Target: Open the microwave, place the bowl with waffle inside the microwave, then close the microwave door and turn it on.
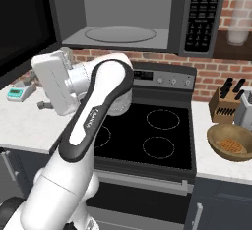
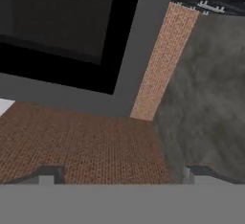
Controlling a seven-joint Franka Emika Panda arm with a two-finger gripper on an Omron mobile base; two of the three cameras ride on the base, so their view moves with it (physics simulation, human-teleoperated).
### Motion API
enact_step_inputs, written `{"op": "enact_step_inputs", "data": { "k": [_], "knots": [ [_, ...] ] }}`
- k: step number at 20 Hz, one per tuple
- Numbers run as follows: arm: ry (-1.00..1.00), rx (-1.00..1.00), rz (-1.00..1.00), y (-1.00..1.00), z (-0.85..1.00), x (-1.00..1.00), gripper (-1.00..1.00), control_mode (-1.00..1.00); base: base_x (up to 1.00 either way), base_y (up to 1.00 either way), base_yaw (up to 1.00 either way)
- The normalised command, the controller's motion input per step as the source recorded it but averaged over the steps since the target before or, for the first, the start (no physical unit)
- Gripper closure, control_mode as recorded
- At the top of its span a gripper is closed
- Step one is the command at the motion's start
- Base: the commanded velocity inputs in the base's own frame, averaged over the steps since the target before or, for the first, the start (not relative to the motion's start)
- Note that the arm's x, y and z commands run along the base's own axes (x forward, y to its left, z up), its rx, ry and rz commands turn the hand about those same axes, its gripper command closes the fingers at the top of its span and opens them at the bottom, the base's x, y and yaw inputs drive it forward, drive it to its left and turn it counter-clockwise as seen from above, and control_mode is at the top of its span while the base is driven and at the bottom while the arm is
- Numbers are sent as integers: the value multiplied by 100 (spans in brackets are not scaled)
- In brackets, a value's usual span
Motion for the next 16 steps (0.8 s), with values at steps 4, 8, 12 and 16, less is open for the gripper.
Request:
{"op": "enact_step_inputs", "data": {
  "k": [4, 8, 12, 16],
  "knots": [
    [-25, 0, -24, -91, -42, -52, -100, -100, 0, 0, 0],
    [-24, -9, -56, -75, -60, -19, -100, -100, 0, 0, 0],
    [-7, -13, -72, -57, -46, -1, -100, -100, 0, 0, 0],
    [8, -15, -83, -40, -12, 15, -100, -100, 0, 0, 0]
  ]
}}
